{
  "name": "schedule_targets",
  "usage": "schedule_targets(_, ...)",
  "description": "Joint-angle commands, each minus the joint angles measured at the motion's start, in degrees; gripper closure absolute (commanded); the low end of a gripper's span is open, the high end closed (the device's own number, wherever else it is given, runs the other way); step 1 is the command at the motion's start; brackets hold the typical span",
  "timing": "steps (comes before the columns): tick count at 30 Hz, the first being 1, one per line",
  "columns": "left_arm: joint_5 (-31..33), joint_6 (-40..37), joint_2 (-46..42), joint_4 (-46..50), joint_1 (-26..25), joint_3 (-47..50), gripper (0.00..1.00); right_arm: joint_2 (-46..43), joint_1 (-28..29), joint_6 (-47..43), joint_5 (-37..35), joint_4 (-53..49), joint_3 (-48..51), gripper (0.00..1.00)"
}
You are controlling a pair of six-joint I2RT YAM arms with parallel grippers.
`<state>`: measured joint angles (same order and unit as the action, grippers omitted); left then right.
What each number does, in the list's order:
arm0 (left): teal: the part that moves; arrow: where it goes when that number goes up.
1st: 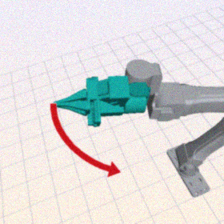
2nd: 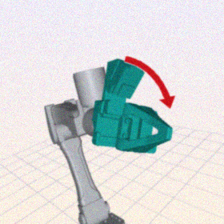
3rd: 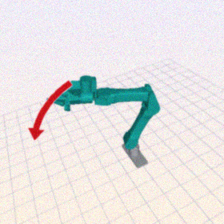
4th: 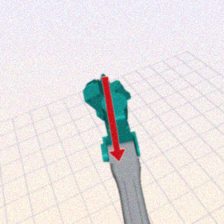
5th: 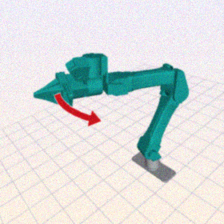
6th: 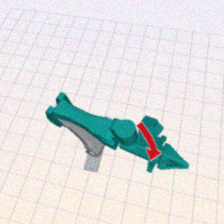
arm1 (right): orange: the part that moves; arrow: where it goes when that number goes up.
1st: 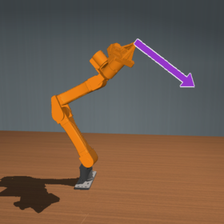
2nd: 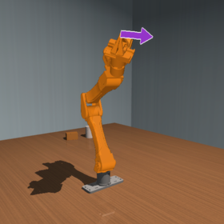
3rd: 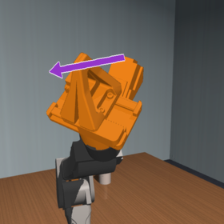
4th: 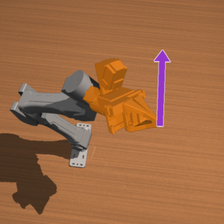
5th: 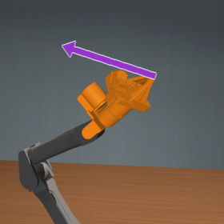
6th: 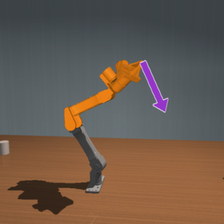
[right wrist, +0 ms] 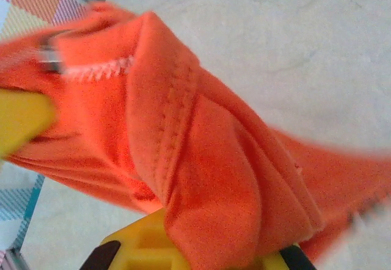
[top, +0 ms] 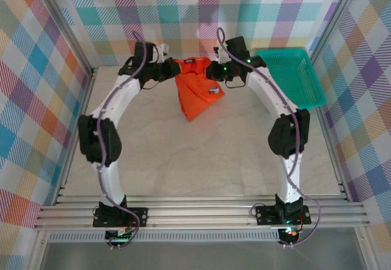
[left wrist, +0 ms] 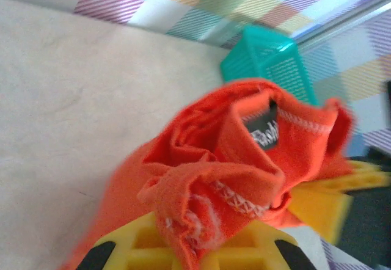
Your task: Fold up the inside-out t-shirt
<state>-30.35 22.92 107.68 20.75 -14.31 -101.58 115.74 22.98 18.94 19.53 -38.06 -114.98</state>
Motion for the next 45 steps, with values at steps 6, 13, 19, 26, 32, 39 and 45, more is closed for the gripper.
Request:
schedule_targets(6,1.75,1.82,-18.79,-16.14,-7.70,34.23,1.00,-22.44,0.33,5.52,4.94,22.24,45.27,1.00)
schedule_targets(13,6.50,7.22,-26.74,-24.31,-12.30,57.54,1.00,-29.75,7.15,11.46,2.67,28.36,62.72,1.00)
schedule_targets(19,12.12,4.25,-26.06,-18.18,-12.15,53.56,1.00,-31.10,7.03,9.06,-3.23,24.04,61.04,1.00)
schedule_targets(26,13.48,1.57,-17.57,-15.75,-8.49,47.08,1.00,-21.09,6.26,6.61,-6.34,22.15,51.62,1.00)
schedule_targets(32,9.61,0.20,-5.20,-15.85,-3.72,40.69,1.00,-9.35,3.99,4.56,-9.49,19.32,42.99,1.00)
schedule_targets(39,6.86,1.21,2.33,-17.93,-2.31,38.59,0.78,-0.99,2.97,4.45,-7.38,18.50,39.50,0.99)
schedule_targets(45,9.16,0.00,-6.69,-9.33,-2.31,35.25,0.20,-8.16,3.12,4.50,-5.57,14.05,39.08,0.45)
